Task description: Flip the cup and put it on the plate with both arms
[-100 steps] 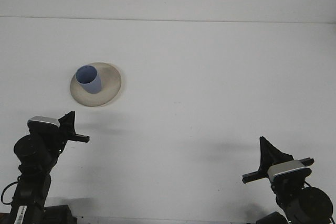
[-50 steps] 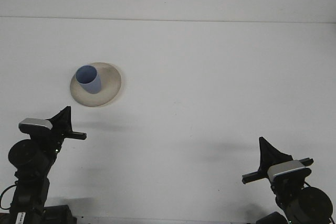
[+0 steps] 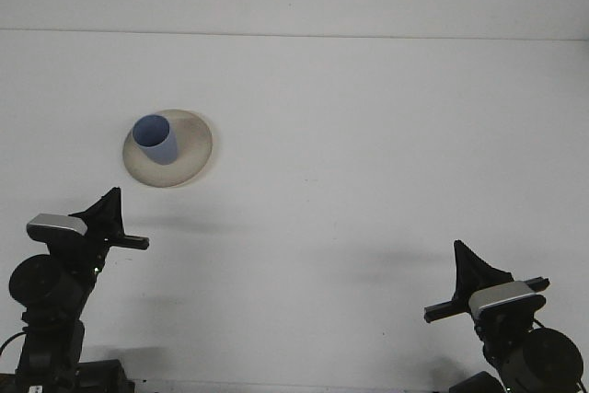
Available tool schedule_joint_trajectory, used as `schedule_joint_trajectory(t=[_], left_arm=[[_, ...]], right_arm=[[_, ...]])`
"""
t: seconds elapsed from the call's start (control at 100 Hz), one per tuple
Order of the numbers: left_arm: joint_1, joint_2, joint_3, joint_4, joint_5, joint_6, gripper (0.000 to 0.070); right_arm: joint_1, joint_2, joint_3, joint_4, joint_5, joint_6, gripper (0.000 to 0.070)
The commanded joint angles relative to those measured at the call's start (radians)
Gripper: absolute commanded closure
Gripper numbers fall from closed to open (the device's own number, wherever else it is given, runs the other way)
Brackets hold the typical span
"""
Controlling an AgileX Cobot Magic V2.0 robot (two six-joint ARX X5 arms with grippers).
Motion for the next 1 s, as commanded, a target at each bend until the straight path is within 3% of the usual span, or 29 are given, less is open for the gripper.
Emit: schedule_joint_trajectory(t=[0.0, 0.05, 0.11, 0.25, 0.61, 0.99], left_arm=[[-0.002, -0.026, 0.008, 0.030, -0.006, 0.038, 0.0687], [-0.010, -0.050, -0.009, 0.031, -0.015, 0.065, 0.0687], [-0.030, -0.089, -0.056, 0.061, -0.076, 0.088, 0.0687], [-0.097, -0.202, -0.232, 0.179, -0.193, 0.060, 0.0687], [-0.119, -0.497, -0.456, 0.111, -0.196, -0.013, 0.0687], [-0.120, -0.493, -0.457, 0.100, -0.197, -0.014, 0.0687]], right_arm=[[0.004, -0.002, 0.003, 0.008, 0.000, 0.011, 0.0700], [0.004, -0.002, 0.003, 0.008, 0.000, 0.011, 0.0700], [0.004, -0.002, 0.003, 0.008, 0.000, 0.011, 0.0700], [0.004, -0.002, 0.003, 0.008, 0.000, 0.011, 0.0700], [0.004, -0.002, 0.003, 0.008, 0.000, 0.011, 0.0700], [0.004, -0.002, 0.003, 0.008, 0.000, 0.011, 0.0700]])
